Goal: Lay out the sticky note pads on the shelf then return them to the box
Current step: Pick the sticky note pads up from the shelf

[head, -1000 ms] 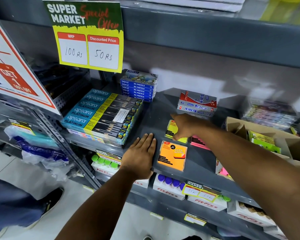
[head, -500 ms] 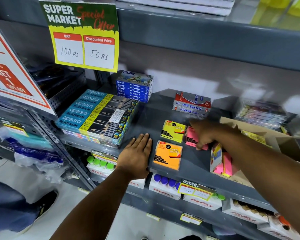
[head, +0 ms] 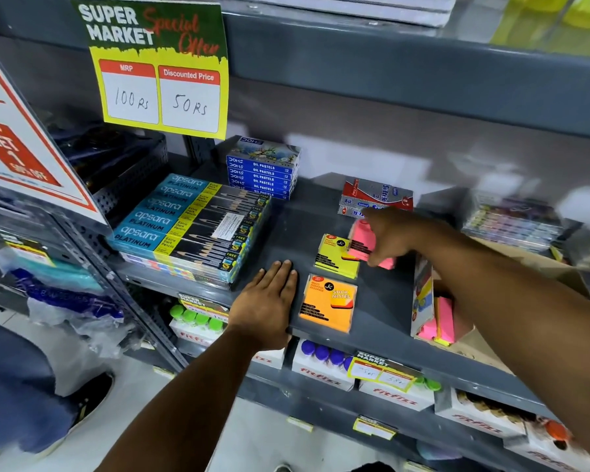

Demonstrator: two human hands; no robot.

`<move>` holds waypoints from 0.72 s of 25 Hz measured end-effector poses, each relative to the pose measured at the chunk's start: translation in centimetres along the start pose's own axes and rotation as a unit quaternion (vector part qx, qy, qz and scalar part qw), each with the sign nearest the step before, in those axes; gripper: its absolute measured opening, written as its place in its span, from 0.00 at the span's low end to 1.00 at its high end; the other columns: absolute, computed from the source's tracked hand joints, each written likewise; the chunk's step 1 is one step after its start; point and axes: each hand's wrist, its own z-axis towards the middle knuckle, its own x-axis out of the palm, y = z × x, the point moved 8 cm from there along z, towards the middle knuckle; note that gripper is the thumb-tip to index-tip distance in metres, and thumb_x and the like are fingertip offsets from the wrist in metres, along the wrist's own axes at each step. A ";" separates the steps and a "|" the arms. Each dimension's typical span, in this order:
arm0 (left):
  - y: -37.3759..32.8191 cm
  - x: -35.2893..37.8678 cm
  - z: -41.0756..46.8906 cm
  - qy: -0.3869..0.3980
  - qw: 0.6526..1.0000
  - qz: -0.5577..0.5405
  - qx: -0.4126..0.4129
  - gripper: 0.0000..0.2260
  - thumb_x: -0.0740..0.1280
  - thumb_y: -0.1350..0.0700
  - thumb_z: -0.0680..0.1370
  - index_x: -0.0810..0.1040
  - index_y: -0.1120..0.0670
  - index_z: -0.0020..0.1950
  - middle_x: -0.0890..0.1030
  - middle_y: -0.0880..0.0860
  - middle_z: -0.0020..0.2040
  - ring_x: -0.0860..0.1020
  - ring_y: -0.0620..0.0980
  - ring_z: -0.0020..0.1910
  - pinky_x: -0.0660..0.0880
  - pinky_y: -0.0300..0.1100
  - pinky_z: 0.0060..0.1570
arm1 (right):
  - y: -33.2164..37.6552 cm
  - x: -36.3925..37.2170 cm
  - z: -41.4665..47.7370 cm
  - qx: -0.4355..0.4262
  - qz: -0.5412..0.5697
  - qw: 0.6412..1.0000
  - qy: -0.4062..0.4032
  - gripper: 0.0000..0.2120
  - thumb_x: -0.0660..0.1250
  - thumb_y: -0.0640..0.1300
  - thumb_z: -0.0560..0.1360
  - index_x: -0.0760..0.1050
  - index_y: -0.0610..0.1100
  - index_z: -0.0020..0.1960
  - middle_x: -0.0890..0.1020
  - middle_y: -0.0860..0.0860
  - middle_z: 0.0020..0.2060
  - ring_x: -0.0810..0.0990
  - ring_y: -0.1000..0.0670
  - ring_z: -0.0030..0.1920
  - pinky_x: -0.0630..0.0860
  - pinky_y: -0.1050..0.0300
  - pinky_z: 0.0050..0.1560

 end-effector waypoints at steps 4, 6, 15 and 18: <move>0.0 -0.1 -0.1 0.000 1.000 0.002 -0.002 0.45 0.64 0.43 0.71 0.42 0.59 0.76 0.43 0.58 0.78 0.43 0.55 0.76 0.43 0.50 0.75 | 3.7 1.0 2.1 -0.042 0.042 0.998 0.007 0.38 0.79 0.46 0.63 0.66 0.43 0.68 0.80 0.43 0.56 0.80 0.44 0.50 0.80 0.49 0.51; 0.0 -0.1 -0.1 0.000 1.000 0.002 -0.002 0.44 0.64 0.44 0.71 0.42 0.59 0.76 0.44 0.59 0.78 0.43 0.55 0.77 0.44 0.50 0.75 | 4.5 1.9 2.8 -0.048 0.036 0.998 0.014 0.33 0.79 0.46 0.63 0.68 0.44 0.62 0.80 0.43 0.53 0.80 0.45 0.48 0.80 0.51 0.47; 0.2 0.2 0.2 -0.009 1.000 0.004 -0.005 0.43 0.63 0.44 0.73 0.41 0.58 0.77 0.42 0.58 0.78 0.42 0.55 0.76 0.41 0.49 0.73 | 4.4 3.9 3.7 -0.042 0.026 0.999 0.014 0.39 0.81 0.50 0.60 0.68 0.43 0.66 0.79 0.44 0.53 0.79 0.44 0.49 0.80 0.50 0.49; 0.1 0.2 0.1 -0.005 1.000 0.002 -0.008 0.44 0.64 0.43 0.71 0.41 0.58 0.77 0.42 0.58 0.78 0.42 0.54 0.76 0.42 0.49 0.74 | 4.4 2.7 2.7 -0.039 0.047 0.998 -0.001 0.41 0.80 0.49 0.60 0.66 0.43 0.68 0.79 0.45 0.52 0.79 0.46 0.48 0.81 0.50 0.48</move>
